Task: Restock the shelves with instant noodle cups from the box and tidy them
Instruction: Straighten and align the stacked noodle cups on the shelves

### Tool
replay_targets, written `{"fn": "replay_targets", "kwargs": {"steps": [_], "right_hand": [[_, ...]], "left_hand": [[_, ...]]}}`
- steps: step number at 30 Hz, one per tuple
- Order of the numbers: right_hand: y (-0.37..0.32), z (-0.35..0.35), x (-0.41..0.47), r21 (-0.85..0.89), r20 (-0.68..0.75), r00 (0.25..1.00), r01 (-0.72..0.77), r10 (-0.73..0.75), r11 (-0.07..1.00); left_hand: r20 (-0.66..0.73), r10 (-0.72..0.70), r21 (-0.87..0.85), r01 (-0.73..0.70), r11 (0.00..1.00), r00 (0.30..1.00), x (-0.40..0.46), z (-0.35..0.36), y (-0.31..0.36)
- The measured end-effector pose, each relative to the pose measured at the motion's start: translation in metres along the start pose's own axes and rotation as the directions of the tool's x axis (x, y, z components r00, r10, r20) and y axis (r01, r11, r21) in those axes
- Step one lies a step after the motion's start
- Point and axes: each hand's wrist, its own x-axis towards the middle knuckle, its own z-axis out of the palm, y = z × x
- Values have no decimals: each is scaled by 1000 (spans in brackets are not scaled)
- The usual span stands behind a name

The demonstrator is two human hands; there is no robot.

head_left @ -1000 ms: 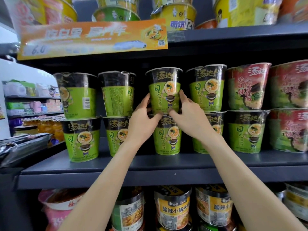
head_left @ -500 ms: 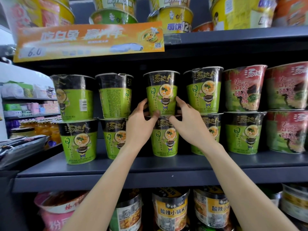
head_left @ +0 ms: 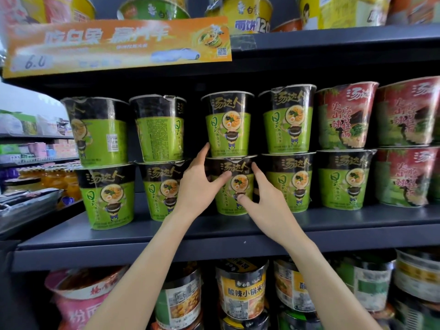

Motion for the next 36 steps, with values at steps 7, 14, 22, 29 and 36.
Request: {"fn": "replay_targets", "kwargs": {"steps": [7,14,22,29,36], "right_hand": [[-3,2,-3,-58,-35,999,12,-14,998],[-19,6,-16,-194,-306,932,137,-193,971],[-68,54,-3,-4,24,994,109,-109,994],[-76,84,16,11,218,972,-90,86,996],[-69,78,8,-47,174,984,-31,38,998]], "left_hand": [[37,37,-28,-36,999,999,5,-1,-9],[43,105,111,-109,988,994,-24,-19,5],[-284,186,271,-107,957,941,-57,-90,-25],[-101,-26,242,50,969,995,-56,-91,-41],[-140,1,172,23,985,990,-49,-89,-44]]}}
